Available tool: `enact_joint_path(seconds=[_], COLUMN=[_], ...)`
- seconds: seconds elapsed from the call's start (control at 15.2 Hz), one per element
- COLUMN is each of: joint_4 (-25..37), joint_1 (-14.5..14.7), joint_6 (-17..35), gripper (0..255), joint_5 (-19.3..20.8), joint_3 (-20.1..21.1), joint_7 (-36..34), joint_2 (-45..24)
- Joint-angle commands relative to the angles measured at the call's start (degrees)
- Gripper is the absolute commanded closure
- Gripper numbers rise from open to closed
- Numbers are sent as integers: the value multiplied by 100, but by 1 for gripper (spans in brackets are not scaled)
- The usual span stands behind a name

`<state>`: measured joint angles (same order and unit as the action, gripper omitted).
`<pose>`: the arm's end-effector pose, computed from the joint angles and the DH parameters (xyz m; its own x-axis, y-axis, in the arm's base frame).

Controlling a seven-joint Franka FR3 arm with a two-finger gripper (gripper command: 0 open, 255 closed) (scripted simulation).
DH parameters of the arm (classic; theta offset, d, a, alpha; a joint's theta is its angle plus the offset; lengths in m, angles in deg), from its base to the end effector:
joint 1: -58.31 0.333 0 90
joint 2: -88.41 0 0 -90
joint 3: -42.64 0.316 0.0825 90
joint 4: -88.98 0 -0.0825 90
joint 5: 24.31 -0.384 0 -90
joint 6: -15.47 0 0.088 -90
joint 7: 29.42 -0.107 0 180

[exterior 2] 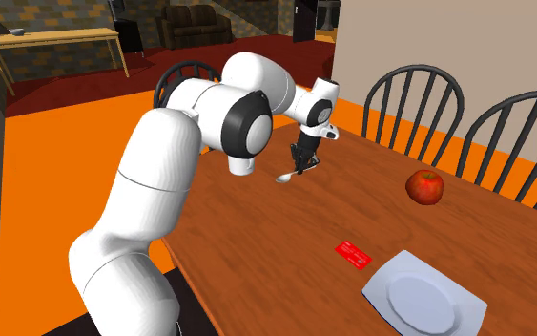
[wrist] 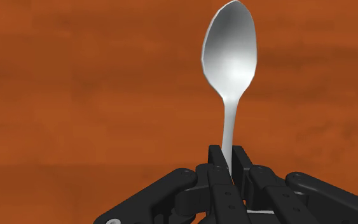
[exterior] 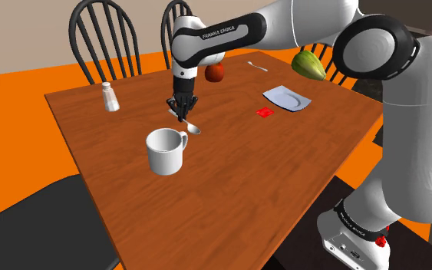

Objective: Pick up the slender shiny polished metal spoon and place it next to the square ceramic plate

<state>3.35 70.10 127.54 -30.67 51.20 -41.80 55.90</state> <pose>0.6531 0.2327 0.3355 0.9865 0.0829 -0.1413 0.0614 -0.9867 -0.1503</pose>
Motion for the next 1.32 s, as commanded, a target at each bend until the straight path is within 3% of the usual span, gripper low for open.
enact_joint_path(seconds=[0.0, 1.12, 1.25], joint_4=[54, 887, 545], joint_1=[1, -6, -86], joint_6=[-94, -1224, -1122], gripper=[255, 255, 255], joint_5=[-1, 0, -32], joint_3=[4, 25, 11], joint_7=[-15, -168, -70], joint_2=[38, 347, 574])
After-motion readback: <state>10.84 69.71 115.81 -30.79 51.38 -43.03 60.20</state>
